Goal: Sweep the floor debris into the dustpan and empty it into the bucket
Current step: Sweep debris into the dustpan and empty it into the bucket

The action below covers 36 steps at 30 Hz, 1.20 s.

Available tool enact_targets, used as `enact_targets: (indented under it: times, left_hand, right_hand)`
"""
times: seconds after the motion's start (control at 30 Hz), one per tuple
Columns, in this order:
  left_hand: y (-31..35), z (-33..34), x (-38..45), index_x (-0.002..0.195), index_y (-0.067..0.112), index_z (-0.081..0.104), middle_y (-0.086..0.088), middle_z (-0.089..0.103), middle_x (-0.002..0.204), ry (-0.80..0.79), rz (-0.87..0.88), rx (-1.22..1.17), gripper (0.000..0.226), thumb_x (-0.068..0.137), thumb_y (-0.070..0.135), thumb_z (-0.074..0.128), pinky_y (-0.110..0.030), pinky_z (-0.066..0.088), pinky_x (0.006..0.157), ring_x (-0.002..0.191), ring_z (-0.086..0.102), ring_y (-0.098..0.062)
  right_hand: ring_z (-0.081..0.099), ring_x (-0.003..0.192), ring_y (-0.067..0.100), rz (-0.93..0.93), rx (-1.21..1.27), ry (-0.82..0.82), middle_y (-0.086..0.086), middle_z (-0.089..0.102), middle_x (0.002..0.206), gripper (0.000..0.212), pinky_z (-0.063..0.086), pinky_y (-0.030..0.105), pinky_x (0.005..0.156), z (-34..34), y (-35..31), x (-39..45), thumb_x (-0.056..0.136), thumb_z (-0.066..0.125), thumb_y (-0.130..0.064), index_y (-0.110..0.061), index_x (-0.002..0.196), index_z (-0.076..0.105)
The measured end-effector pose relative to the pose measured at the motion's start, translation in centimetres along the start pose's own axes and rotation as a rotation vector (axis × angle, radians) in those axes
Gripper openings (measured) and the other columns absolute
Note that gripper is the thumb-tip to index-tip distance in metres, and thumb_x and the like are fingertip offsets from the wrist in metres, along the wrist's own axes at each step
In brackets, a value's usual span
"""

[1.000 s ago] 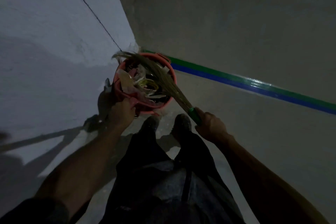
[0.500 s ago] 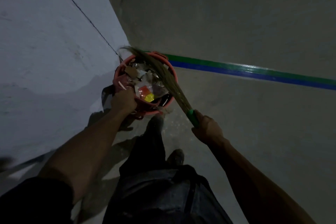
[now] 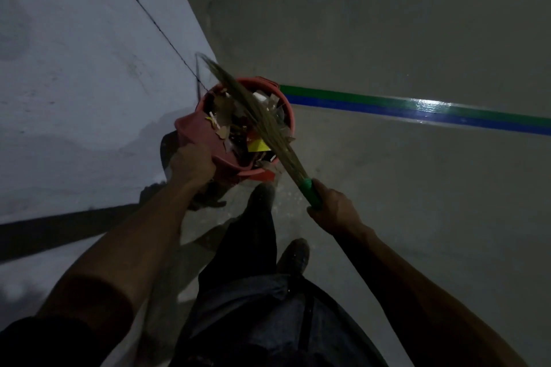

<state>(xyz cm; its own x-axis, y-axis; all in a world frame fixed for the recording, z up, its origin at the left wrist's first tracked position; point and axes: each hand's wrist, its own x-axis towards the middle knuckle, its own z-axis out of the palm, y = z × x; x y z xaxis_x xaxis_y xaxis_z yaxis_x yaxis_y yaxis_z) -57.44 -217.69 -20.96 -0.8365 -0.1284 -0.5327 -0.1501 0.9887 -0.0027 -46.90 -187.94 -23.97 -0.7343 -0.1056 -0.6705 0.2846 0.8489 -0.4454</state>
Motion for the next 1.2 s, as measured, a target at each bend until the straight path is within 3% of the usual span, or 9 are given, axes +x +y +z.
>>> enact_targets:
  times: [0.13,0.3,0.47,0.5,0.53,0.6,0.67,0.97,1.2]
  left_hand:
    - [0.7,0.2,2.6,0.068,0.010,0.048,-0.010,0.057,0.079,0.003,-0.007,0.007,0.028,0.095,0.015,0.052,-0.033,0.039,0.061,0.058,0.044,-0.019]
    - [1.5,0.5,7.0,0.095,0.000,0.062,-0.018,0.065,0.097,-0.077,0.016,0.017,0.018,0.096,0.016,0.053,-0.035,0.041,0.066,0.080,0.060,-0.032]
    - [2.2,1.3,11.0,0.119,-0.007,0.057,-0.025,0.060,0.119,-0.134,0.042,-0.046,0.029,0.100,0.011,0.043,-0.012,0.036,0.064,0.109,0.056,-0.041]
    - [2.4,1.3,11.6,0.116,-0.006,0.058,-0.024,0.061,0.117,-0.138,0.060,-0.030,0.028,0.099,0.012,0.045,-0.018,0.042,0.072,0.107,0.058,-0.042]
    - [2.5,1.1,12.1,0.112,-0.004,0.059,-0.024,0.062,0.114,-0.141,0.090,0.010,0.025,0.098,0.013,0.048,-0.033,0.048,0.079,0.104,0.059,-0.042]
    - [2.7,1.1,13.2,0.114,-0.004,0.058,-0.023,0.063,0.113,-0.150,0.129,0.075,0.027,0.097,0.014,0.048,-0.046,0.048,0.083,0.104,0.059,-0.042]
    - [2.9,1.4,14.2,0.119,-0.004,0.056,-0.024,0.061,0.115,-0.161,0.161,0.112,0.030,0.097,0.014,0.047,-0.047,0.047,0.084,0.107,0.058,-0.042]
    - [3.0,2.8,15.6,0.105,-0.004,0.063,-0.024,0.064,0.108,-0.177,0.267,0.183,0.024,0.096,0.013,0.048,-0.045,0.047,0.080,0.102,0.059,-0.043]
    - [0.9,0.7,11.9,0.101,-0.002,0.062,-0.021,0.065,0.104,-0.148,0.174,0.109,0.019,0.095,0.014,0.053,-0.040,0.042,0.071,0.096,0.062,-0.040]
  right_hand:
    - [0.056,0.112,0.037,0.009,-0.041,-0.077,0.020,0.055,0.128,0.071,0.046,0.036,0.085,1.4,-0.8,2.1,0.094,0.060,-0.034,-0.018,0.154,0.025]
    - [0.057,0.111,0.039,0.115,-0.011,-0.112,0.020,0.054,0.130,0.067,0.048,0.039,0.086,2.5,-2.0,6.3,0.096,0.055,-0.035,-0.018,0.153,0.024]
    - [0.060,0.101,0.038,0.154,-0.038,-0.143,0.019,0.057,0.121,0.058,0.048,0.037,0.076,3.2,-2.8,9.9,0.096,0.054,-0.035,-0.018,0.146,0.031]
    - [0.060,0.100,0.037,0.170,-0.037,-0.147,0.018,0.057,0.119,0.057,0.047,0.037,0.074,3.3,-2.9,10.3,0.095,0.053,-0.034,-0.018,0.146,0.031]
    - [0.060,0.099,0.036,0.189,-0.036,-0.149,0.018,0.057,0.118,0.057,0.046,0.036,0.073,3.5,-2.9,10.8,0.095,0.053,-0.034,-0.019,0.145,0.031]
    - [0.060,0.099,0.037,0.220,-0.036,-0.160,0.017,0.057,0.118,0.058,0.043,0.034,0.070,3.9,-2.9,11.5,0.095,0.053,-0.035,-0.020,0.146,0.030]
    - [0.060,0.096,0.035,0.245,-0.031,-0.170,0.017,0.058,0.117,0.056,0.041,0.034,0.068,4.2,-3.0,12.2,0.095,0.052,-0.034,-0.020,0.145,0.031]
    - [0.050,0.072,0.022,0.261,0.061,-0.157,0.009,0.055,0.098,0.047,0.035,0.027,0.054,5.6,-3.7,13.4,0.093,0.055,-0.029,-0.018,0.136,0.038]
    - [0.061,0.094,0.039,0.205,0.028,-0.090,0.019,0.060,0.112,0.049,0.044,0.036,0.069,3.8,-4.8,9.3,0.093,0.053,-0.028,-0.015,0.138,0.037]
